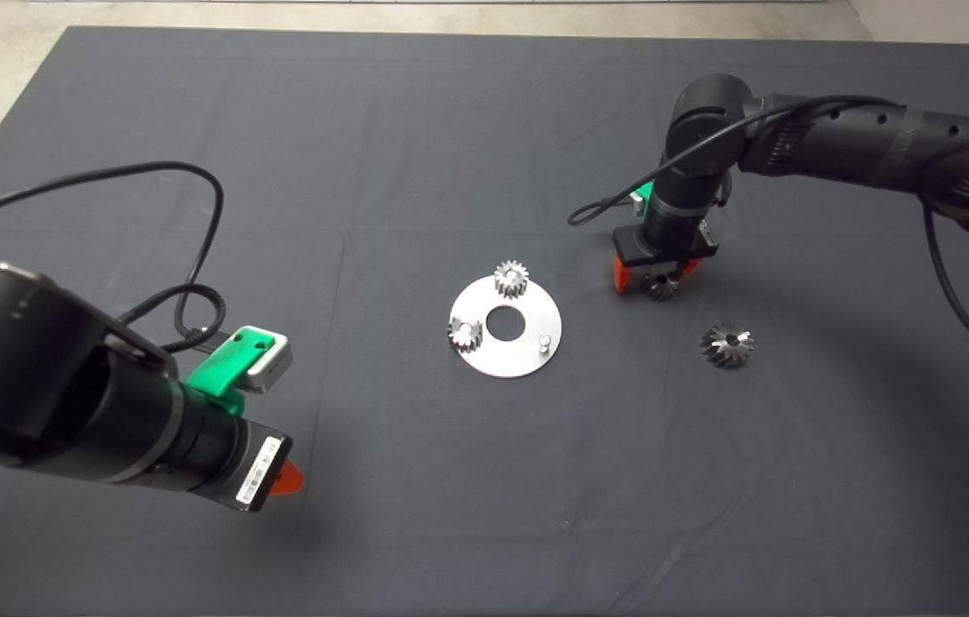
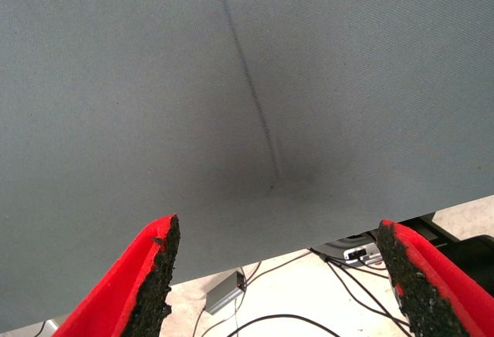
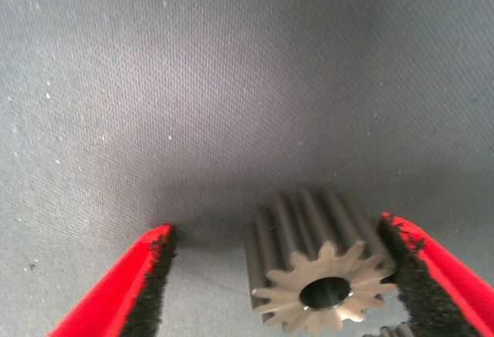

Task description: Remove an incorrectly installed larger gear and replace it with the correct smaller gear

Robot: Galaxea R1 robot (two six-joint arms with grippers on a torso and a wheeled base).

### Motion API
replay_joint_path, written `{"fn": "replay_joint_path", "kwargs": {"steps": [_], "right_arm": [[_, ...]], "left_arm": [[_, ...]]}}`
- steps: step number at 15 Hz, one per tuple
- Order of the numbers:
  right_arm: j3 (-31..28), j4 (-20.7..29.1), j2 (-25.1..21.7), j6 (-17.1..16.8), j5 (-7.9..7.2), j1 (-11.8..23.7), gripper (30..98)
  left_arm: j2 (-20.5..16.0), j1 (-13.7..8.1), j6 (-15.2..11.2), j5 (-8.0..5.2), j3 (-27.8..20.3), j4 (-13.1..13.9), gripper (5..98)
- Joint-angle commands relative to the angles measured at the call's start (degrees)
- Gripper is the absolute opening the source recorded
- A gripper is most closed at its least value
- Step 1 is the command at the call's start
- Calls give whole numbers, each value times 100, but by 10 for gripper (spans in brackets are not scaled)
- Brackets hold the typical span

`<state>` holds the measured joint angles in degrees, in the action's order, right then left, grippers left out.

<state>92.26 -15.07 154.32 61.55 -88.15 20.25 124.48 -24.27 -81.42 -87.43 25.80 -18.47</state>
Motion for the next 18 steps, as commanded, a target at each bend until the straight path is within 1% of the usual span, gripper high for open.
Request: {"fn": "replay_joint_path", "kwargs": {"steps": [1, 2, 4, 7, 10, 13, 15, 16, 18], "right_arm": [[1, -207, -11, 50, -396, 138, 676], [1, -207, -11, 50, -396, 138, 671], [1, -207, -20, 48, -396, 146, 623], [1, -190, -46, 50, -396, 261, 623], [1, -181, -55, 24, -405, 261, 623], [-221, 85, -119, 32, -399, 261, 623], [-280, 481, -186, 24, -396, 267, 621], [-286, 581, -196, 24, -396, 261, 616], [-280, 601, -196, 24, -396, 261, 616]], "left_arm": [[84, -34, -43, -406, 12, -60, 643], [99, -34, -49, -406, 3, -60, 643], [108, -34, -84, -406, 3, -60, 643], [108, -34, -93, -406, -6, -60, 643], [108, -34, -102, -406, 3, -60, 643], [117, -34, -102, -412, 64, -60, 643], [117, -34, -102, -415, 100, -60, 643], [117, -34, -102, -412, 108, -60, 643], [117, -34, -102, -412, 144, -60, 643]]}}
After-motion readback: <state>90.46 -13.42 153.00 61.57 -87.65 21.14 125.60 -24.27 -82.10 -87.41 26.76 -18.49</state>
